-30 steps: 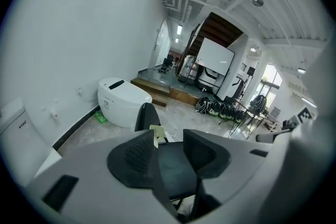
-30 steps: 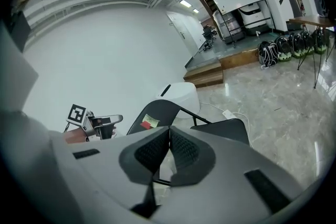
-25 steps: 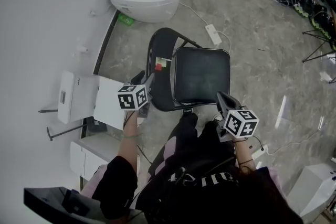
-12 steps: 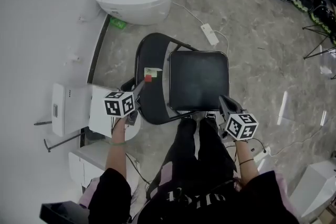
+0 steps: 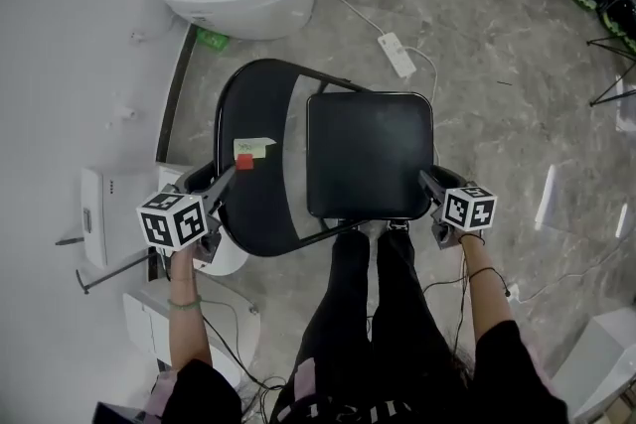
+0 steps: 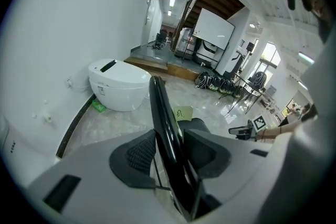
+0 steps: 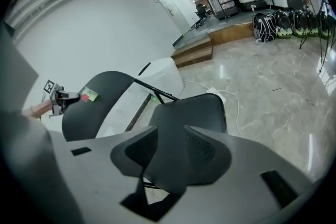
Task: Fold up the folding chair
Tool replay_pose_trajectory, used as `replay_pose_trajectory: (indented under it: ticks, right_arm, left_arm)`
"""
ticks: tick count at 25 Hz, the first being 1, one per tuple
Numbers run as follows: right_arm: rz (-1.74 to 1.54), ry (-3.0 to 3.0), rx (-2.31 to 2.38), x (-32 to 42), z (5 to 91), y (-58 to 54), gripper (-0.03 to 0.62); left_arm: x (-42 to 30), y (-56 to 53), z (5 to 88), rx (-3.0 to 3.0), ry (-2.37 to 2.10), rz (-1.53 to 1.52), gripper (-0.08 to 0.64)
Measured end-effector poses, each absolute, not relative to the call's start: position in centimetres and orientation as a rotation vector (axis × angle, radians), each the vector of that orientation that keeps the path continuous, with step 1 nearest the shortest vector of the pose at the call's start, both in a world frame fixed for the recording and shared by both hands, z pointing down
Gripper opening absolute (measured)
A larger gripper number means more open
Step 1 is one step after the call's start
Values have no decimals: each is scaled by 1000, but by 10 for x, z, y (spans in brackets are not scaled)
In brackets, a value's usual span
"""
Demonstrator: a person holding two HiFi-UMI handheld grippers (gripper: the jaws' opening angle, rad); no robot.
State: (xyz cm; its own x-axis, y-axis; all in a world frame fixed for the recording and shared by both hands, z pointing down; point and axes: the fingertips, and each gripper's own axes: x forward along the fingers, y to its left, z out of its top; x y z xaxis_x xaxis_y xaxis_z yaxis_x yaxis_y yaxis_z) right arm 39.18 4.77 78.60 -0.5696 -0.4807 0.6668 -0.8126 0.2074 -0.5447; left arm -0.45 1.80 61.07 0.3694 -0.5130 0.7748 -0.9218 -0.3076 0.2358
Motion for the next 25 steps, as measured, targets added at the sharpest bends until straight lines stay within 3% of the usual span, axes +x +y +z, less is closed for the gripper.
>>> replay_pose_trajectory:
  ticks: [6, 16, 25]
  right_arm:
    - [1283, -2034, 1150, 424, 879, 34, 241]
    - [1459, -1970, 1043, 450, 986, 16, 276]
    - [1776, -2040, 849, 432, 1010, 16, 307]
  left_arm:
    - [-3, 12, 616, 1950, -1288, 748, 165]
    - [-4, 6, 621, 1943, -1378, 730, 164]
    - [5, 0, 619, 1907, -1395, 758, 164]
